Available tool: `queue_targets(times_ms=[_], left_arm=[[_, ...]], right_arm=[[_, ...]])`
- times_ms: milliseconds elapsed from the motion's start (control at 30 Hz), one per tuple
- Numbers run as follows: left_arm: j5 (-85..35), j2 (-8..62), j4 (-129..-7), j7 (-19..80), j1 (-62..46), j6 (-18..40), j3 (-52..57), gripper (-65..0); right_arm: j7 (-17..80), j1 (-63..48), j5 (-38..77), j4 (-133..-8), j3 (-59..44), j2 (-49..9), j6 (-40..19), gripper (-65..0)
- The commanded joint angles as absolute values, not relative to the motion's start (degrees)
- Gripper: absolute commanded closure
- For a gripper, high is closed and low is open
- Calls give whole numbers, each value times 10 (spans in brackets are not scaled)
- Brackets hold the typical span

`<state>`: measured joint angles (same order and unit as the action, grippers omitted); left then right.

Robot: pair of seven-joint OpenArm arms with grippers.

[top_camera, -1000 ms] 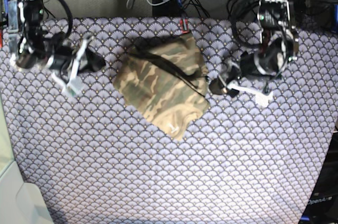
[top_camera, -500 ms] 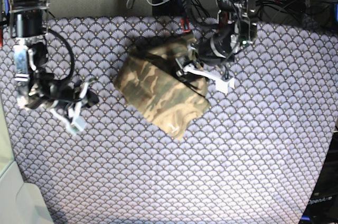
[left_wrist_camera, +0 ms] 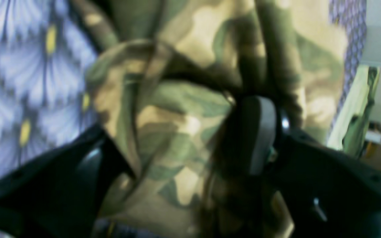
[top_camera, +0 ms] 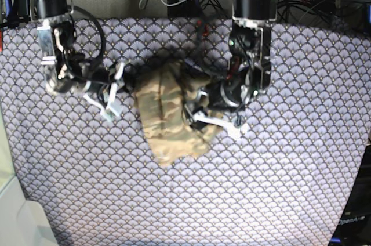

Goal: Fold the T-shirt properly
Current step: 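Grasp the bundle with both grippers and lift its edges together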

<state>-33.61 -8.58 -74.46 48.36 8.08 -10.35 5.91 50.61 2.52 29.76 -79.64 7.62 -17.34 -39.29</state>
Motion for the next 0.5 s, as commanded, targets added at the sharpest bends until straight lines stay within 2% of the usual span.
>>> queue_targets(times_ms=[0, 200, 333, 467], left_arm=[[-342, -87, -746, 473, 106, -101, 59, -420], [-343, -73, -768, 479, 150, -101, 60, -420], [-343, -45, -840, 521, 141, -101, 67, -420], [-343, -22, -904, 560, 112, -101, 121, -420]], right_arm=[[543, -2, 284, -821, 81, -176, -400, -115], [543, -70, 282, -941, 79, -187, -400, -115], [544, -77, 282, -950, 77, -204, -400, -115], [544, -63, 282, -953, 76, -219, -400, -115]])
